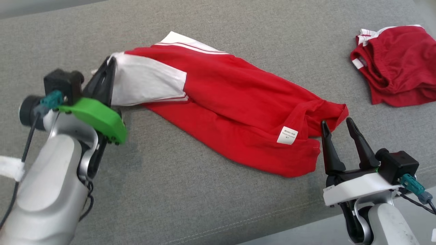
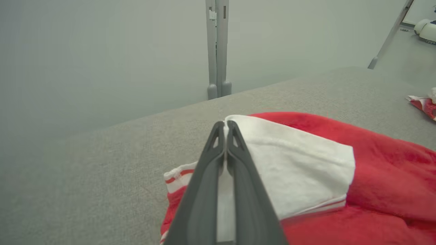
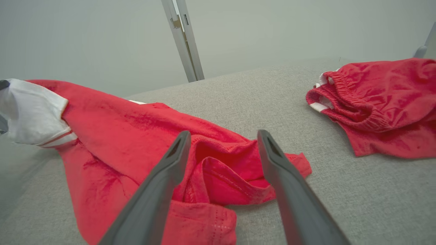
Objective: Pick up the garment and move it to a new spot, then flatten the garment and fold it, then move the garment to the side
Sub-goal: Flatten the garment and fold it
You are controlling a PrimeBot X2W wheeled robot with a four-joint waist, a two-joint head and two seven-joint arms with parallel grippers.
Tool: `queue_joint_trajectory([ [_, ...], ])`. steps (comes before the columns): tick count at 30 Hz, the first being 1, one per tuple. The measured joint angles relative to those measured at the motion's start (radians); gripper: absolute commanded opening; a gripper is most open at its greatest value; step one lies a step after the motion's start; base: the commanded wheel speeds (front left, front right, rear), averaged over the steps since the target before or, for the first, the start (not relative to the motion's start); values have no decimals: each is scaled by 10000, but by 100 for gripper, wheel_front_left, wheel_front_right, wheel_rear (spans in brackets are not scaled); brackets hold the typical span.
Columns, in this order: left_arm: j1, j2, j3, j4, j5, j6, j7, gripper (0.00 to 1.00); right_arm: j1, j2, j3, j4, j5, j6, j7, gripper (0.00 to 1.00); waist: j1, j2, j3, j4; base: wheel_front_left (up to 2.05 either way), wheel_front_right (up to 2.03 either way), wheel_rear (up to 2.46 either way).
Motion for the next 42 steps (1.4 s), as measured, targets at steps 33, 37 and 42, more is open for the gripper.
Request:
queue_joint_trajectory([
  [33,5125,81,1317,-3645,-759,2261,-1950,100,41,-447,-1375,-754,-282,0,295,100,0,0,-469,1391,0,0,0],
  [37,5335,79,1473,-4401,-297,2660,-2059,100,105,-550,-1310,-1001,-554,0,314,100,0,0,-712,1358,0,0,0],
  [42,5780,107,1494,-4784,173,2918,-2125,100,516,-531,-642,-1279,-913,0,500,100,0,0,-1035,1281,0,0,0],
])
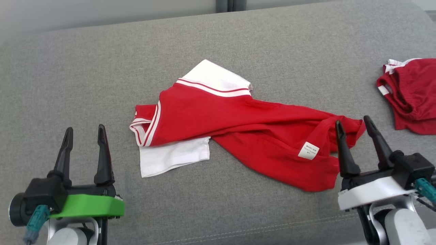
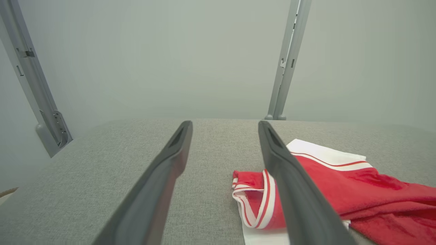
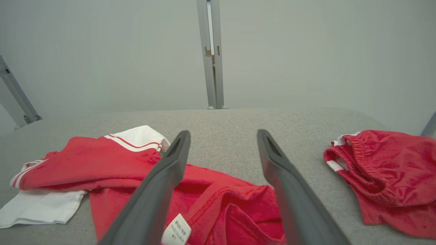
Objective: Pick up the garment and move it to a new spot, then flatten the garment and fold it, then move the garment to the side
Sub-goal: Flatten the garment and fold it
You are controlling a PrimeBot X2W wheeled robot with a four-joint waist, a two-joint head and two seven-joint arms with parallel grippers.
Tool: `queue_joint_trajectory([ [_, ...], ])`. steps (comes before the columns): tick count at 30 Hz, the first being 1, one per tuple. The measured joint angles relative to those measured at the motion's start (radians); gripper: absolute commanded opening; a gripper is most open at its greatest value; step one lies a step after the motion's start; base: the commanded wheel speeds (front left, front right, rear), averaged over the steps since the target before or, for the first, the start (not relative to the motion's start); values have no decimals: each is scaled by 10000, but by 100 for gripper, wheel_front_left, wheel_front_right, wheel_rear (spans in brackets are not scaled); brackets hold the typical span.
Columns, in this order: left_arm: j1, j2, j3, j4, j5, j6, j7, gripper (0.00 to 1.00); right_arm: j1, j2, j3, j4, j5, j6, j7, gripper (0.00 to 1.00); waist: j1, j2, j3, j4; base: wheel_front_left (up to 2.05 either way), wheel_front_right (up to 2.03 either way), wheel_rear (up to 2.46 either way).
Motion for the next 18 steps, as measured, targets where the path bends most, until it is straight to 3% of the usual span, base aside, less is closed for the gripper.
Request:
queue_joint_trajectory([
  [11,1066,58,-288,192,161,132,13,100,1173,190,1183,-174,-426,0,412,100,0,0,-731,-165,0,0,0],
  [18,1275,104,-456,194,171,173,92,100,1779,320,1306,-474,-445,0,642,100,0,0,-1024,-163,0,0,0],
])
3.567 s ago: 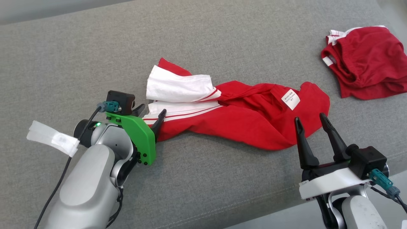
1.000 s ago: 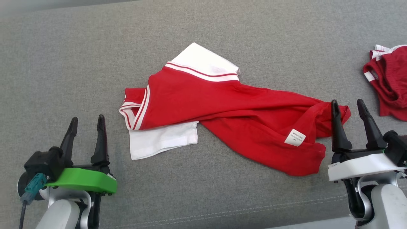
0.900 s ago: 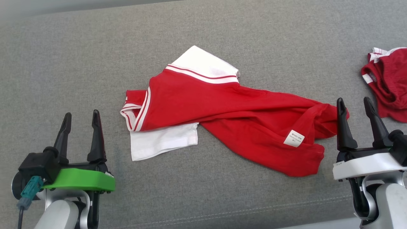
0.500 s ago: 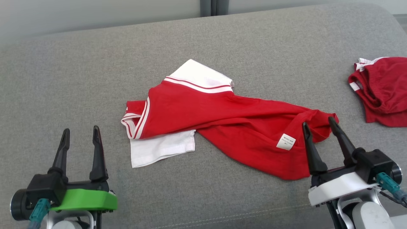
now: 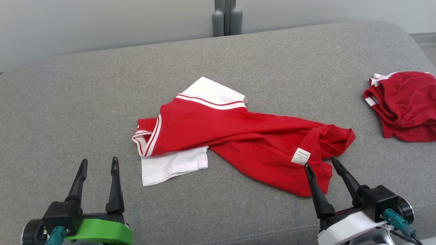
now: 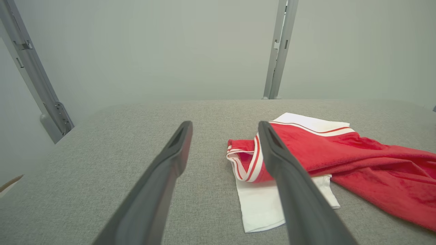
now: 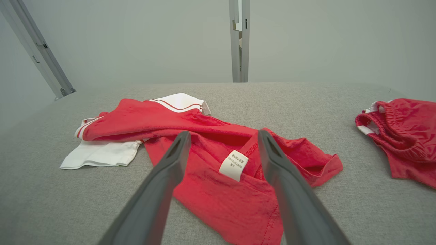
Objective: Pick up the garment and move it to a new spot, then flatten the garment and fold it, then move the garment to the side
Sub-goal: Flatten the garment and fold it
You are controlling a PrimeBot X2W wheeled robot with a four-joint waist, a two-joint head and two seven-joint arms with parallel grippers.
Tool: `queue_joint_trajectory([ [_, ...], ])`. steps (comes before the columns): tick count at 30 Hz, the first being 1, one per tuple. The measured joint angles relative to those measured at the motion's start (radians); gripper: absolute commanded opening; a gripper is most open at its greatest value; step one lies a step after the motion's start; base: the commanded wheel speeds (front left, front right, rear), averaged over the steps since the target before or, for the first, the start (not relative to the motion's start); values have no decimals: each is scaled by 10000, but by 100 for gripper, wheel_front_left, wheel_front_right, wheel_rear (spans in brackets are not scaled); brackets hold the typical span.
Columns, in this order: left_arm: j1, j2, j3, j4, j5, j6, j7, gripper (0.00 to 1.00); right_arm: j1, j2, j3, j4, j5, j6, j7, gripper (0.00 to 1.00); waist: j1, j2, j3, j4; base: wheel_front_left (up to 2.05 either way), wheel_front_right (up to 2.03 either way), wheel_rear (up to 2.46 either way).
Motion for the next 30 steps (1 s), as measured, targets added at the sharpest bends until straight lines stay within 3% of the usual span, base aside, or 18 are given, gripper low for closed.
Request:
queue_joint_trajectory([
  [10,-3,21,-245,-54,86,63,293,100,25,59,-201,-163,59,0,65,100,0,0,48,103,0,0,0],
  [19,-68,-6,-1147,86,-568,-679,2086,100,-58,123,-848,407,836,0,464,100,0,0,514,-33,0,0,0],
  [30,-571,-44,-1419,658,-901,-1070,2842,100,-664,-230,-1003,1778,1708,0,594,100,0,0,1245,-258,0,0,0],
])
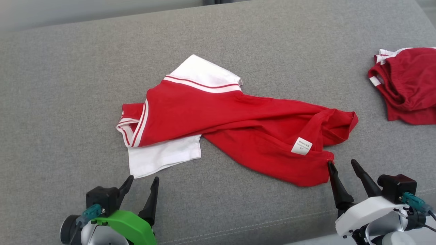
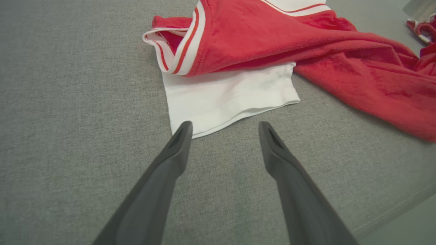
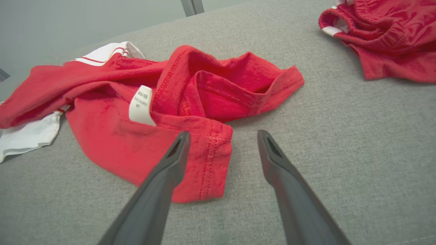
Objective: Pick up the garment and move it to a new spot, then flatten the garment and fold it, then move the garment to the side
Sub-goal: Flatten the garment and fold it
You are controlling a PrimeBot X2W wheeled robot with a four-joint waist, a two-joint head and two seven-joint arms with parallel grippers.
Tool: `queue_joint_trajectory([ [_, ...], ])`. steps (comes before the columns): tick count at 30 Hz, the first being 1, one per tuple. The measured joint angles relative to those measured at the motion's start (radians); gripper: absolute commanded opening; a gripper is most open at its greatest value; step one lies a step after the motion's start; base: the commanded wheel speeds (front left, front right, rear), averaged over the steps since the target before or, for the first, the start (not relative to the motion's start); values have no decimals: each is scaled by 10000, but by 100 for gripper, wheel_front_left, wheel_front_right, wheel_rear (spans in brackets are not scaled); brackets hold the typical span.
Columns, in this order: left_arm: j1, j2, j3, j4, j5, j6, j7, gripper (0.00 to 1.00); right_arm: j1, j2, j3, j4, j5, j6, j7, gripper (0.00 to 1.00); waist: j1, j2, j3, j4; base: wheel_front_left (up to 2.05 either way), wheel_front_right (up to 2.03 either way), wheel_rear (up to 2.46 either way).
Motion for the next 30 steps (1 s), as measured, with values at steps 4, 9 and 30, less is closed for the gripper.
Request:
queue_joint_trajectory([
  [4,-244,8,69,276,-8,-13,-27,100,-402,-180,119,422,249,0,-186,100,1,0,295,-39,0,0,0],
  [9,-428,-23,117,598,-138,-38,-40,100,-753,-320,424,794,568,-2,-332,74,1,0,571,-51,0,0,0],
  [30,-689,98,184,744,-244,10,-105,0,-854,-499,470,-485,721,-4,-1448,0,1,0,627,-154,0,0,0],
])
